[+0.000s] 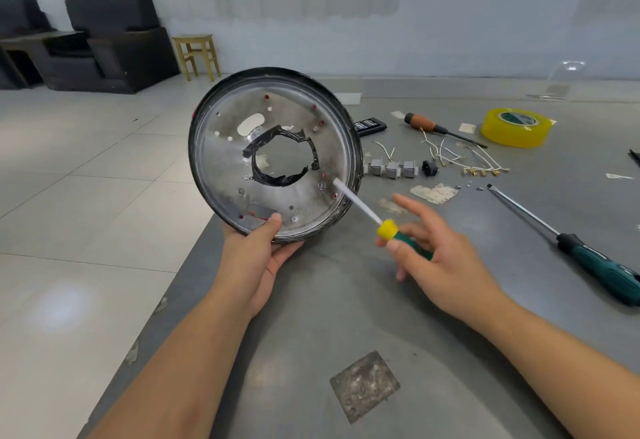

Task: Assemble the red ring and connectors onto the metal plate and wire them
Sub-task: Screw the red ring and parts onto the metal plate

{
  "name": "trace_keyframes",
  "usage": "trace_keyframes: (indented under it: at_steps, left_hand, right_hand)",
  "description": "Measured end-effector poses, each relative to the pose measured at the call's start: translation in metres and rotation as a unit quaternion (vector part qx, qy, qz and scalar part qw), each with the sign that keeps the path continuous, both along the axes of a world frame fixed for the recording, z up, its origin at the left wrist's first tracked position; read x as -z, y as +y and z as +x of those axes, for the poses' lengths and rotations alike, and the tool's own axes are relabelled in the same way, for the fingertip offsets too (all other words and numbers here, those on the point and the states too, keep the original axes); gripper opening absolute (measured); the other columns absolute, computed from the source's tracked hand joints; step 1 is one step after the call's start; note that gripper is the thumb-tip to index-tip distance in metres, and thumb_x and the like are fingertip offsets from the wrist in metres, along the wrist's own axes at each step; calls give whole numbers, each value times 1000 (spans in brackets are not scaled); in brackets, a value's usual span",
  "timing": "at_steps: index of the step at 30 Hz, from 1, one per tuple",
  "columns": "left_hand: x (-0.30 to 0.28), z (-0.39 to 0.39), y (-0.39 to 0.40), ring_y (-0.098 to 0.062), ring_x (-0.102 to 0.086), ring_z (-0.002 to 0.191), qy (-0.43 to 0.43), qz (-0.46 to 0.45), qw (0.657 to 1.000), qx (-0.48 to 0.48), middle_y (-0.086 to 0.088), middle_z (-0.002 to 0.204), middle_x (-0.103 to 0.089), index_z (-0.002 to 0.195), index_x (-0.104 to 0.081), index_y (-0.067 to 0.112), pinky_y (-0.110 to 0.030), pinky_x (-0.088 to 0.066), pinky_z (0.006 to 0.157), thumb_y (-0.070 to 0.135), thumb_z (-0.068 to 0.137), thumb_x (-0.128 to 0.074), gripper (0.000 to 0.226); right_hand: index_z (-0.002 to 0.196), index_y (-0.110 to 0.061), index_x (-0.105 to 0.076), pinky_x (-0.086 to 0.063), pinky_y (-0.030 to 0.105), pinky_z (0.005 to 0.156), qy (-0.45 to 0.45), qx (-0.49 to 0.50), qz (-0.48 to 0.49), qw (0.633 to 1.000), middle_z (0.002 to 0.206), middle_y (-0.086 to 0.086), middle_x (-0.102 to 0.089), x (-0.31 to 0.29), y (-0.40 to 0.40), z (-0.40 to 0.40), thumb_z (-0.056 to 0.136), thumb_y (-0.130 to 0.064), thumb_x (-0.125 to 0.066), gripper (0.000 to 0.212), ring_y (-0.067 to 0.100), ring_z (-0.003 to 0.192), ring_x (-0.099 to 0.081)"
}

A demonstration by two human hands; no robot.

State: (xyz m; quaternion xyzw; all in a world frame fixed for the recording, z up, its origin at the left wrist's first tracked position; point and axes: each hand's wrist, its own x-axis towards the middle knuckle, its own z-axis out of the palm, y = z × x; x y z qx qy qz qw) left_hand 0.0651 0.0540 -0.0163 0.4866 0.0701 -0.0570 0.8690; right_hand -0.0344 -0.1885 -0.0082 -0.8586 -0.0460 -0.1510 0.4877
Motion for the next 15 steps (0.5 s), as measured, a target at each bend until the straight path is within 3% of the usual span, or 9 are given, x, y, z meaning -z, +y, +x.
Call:
trace_keyframes:
  at_steps: [3,5,9,15]
  left_hand:
    - [2,3,2,-36,-73,113,-9,-13,1000,-9,-18,138,-66,150,-44,9,-50,-65,83,-3,103,-59,50]
    - [2,4,3,-37,-72,115,-9,-11,1000,-15,-18,139,-65,149,-44,7,-49,-65,82,-3,103,-60,50]
    - [4,5,1,-35,-72,116,-15,11,1000,-9,-16,138,-67,148,-46,7,-46,-65,81,-3,102,-60,49]
    - [7,5,-1,-33,-73,114,-25,19,999,-5,-16,136,-68,148,-48,9,-43,-65,79,-3,103,-60,48]
  right_hand:
    - [113,-48,-59,-57,28,75,26,1,-32,999,103,-25,-74,4,10,-4,94,-27,-73,31,11,61,-71]
    - [104,-45,-69,-57,26,77,17,13,-40,999,99,-27,-74,6,14,-7,91,-27,-76,23,7,65,-72]
    - [114,-37,-76,-56,19,85,10,27,-36,999,94,-32,-72,8,22,-7,90,-27,-78,26,-2,82,-71]
    - [119,-33,-76,-57,23,86,9,21,-46,999,97,-28,-74,7,25,-6,90,-27,-78,29,-3,83,-71]
